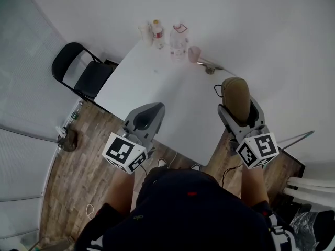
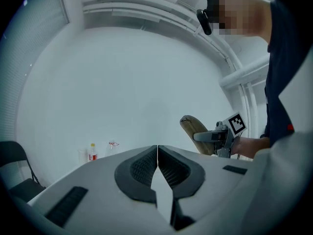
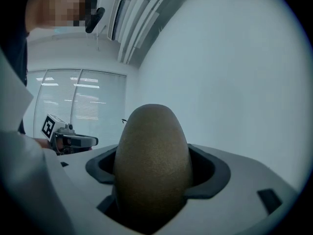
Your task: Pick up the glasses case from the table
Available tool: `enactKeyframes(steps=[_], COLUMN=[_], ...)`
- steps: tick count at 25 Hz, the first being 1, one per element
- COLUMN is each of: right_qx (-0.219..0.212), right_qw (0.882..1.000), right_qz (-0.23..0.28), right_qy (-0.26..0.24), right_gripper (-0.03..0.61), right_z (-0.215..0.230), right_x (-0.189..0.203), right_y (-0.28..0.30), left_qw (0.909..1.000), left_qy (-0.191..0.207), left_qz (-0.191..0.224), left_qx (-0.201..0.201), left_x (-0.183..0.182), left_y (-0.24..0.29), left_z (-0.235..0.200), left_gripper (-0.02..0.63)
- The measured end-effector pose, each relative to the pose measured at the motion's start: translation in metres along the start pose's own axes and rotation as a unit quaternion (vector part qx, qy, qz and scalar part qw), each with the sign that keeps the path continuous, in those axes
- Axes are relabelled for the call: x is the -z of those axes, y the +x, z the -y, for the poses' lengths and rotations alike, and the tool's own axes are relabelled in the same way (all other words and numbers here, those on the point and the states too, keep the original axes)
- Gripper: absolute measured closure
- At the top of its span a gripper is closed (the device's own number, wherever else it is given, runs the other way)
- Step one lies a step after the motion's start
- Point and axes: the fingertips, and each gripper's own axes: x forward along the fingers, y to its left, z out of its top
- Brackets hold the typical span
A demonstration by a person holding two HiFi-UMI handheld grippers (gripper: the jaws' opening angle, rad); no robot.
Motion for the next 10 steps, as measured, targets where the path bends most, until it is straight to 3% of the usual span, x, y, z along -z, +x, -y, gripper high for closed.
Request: enactKeyframes(steps=[10], right_qx=[-0.004], right_qw=[1.0], right_qz=[0.012], right_qy=[0.016], right_gripper=[0.178], right_z=[-0.0069], right_x=[-0.0045], right_y=[0.0002], left_qw=[1.0], left_qy=[0.001], left_qz=[-0.004], left_qx=[0.007], left_x=[0.0056], left_y=[-0.0017], left_z=[-0.0038], left_gripper=[0.591])
